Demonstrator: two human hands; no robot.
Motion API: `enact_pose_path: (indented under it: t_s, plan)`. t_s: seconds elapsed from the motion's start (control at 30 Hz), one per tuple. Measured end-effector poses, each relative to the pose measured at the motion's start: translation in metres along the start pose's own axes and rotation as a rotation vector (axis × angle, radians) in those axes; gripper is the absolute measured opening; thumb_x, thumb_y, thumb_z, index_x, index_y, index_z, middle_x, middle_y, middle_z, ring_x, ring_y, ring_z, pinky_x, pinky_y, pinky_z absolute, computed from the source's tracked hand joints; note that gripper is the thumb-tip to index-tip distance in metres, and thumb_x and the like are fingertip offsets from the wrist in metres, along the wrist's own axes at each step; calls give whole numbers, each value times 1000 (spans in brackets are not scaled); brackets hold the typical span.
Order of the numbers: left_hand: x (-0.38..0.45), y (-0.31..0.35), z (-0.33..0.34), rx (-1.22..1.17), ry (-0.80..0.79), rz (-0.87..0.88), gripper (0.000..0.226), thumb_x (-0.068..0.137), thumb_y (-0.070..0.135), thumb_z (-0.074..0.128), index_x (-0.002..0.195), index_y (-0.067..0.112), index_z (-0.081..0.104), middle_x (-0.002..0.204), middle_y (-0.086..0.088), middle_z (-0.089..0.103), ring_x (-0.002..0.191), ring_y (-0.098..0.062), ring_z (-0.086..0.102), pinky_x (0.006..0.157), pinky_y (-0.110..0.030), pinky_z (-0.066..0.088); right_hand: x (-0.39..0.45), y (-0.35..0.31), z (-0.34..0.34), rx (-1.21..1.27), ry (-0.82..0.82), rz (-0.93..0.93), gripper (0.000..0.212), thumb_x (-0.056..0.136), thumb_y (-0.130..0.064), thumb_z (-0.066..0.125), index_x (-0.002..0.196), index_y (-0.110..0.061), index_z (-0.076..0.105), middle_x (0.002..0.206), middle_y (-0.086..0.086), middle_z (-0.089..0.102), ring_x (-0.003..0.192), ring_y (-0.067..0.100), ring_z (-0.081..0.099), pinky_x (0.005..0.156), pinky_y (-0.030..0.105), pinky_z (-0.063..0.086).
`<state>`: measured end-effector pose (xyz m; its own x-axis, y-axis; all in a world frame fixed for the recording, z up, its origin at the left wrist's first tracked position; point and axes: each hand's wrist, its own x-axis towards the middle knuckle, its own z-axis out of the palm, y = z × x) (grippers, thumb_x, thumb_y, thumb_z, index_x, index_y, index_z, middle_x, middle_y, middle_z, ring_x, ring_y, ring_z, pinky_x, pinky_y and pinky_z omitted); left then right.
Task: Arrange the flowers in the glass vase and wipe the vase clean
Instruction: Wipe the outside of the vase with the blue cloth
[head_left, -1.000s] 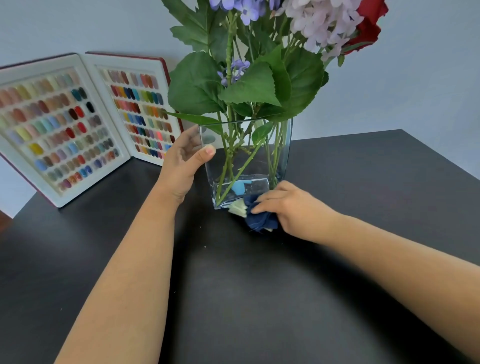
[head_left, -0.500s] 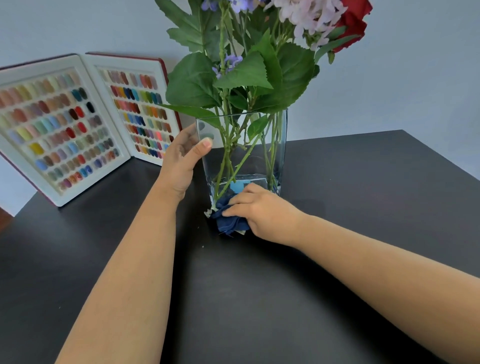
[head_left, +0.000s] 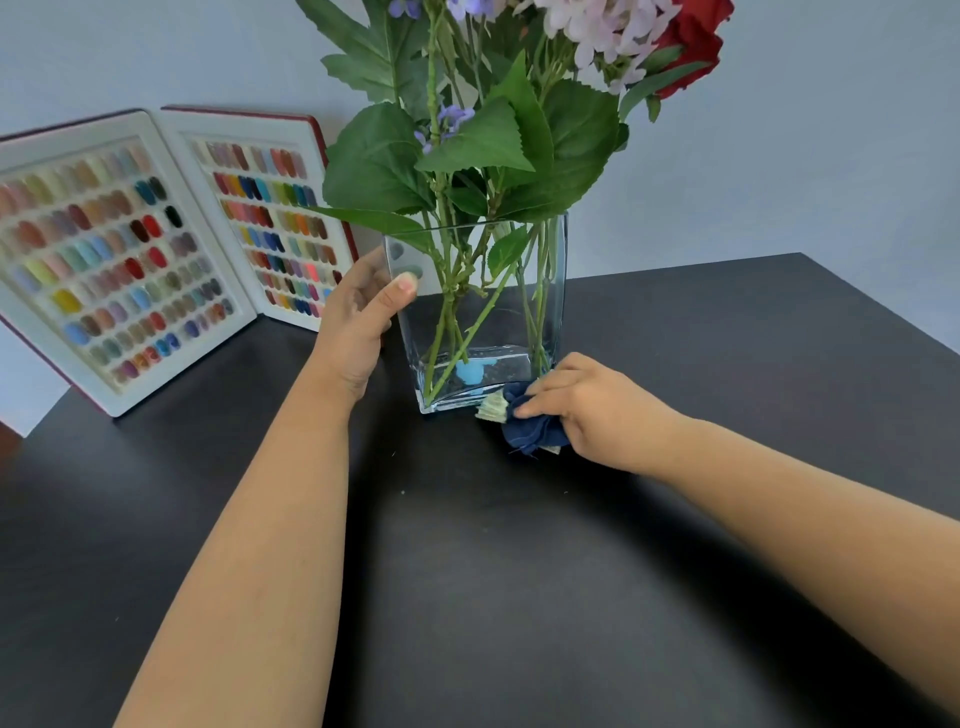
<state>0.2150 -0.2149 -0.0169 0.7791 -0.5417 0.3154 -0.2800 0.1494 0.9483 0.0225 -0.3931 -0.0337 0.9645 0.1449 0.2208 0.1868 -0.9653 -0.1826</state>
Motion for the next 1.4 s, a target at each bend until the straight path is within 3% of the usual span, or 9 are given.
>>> enact_pose_path:
  t_s: [0.13,0.3,0.43,0.7,0.97,1.07,1.17,1.3,1.4]
  plan:
    - [1,-1,0,6,7,-10,86,68,54,66,137,5,51,118,-8,64,110,-18,58,79,-15,45,19,-14,14,13,-8,-48,53,80,13,49,123,-14,65,121,5,66,102,30,50,92,31,41]
    - [1,-2,-1,19,20,-25,82,68,60,67,133,12,55,116,-4,65,111,-20,57,85,-33,40,42,-36,29,1,-14,-126,50,84,8,51,128,-14,61,126,7,63,104,28,48,93,33,38]
    - [1,-3,-3,27,16,-22,81,69,58,68,134,11,54,116,-5,66,112,-20,60,84,-28,44,27,-23,22,-39,-20,-117,54,83,10,52,128,-18,60,127,1,62,99,25,48,90,31,41]
    - [0,-4,-2,-12,1,0,81,71,51,66,136,4,52,117,-3,67,112,-15,62,81,-17,49,-29,17,-11,-24,113,19,50,64,24,62,100,-7,76,100,11,73,76,37,61,75,38,52]
    - [-4,-1,-4,21,-26,-5,84,70,55,71,134,4,53,112,7,70,108,-10,64,79,-16,49,-14,4,-61,7,559,-138,53,70,18,49,108,-9,73,113,4,69,90,33,58,82,30,45]
    - [-4,3,-9,67,-51,-39,75,71,54,66,135,15,53,114,9,67,110,-14,59,89,-31,43,19,-11,-62,-92,674,-314,43,76,21,53,107,-3,72,115,11,67,86,38,58,84,36,48]
    - [-5,5,-15,92,-117,-68,71,73,48,63,137,21,51,120,2,61,110,-18,52,90,-42,36,43,-18,-49,-228,666,-391,37,83,17,48,106,1,71,117,16,66,86,41,60,83,41,50]
    - [-7,7,-16,91,-138,-94,61,83,31,61,140,14,48,124,3,64,108,-11,59,91,-36,42,44,-17,-21,-225,610,-377,42,92,7,32,105,0,72,117,15,67,91,37,57,86,41,49]
    - [-9,10,-16,84,-140,-90,68,80,40,65,139,10,49,126,2,64,119,-16,59,96,-35,46,33,-13,-5,-232,482,-410,35,85,10,47,106,-3,72,118,12,67,89,37,60,87,40,49]
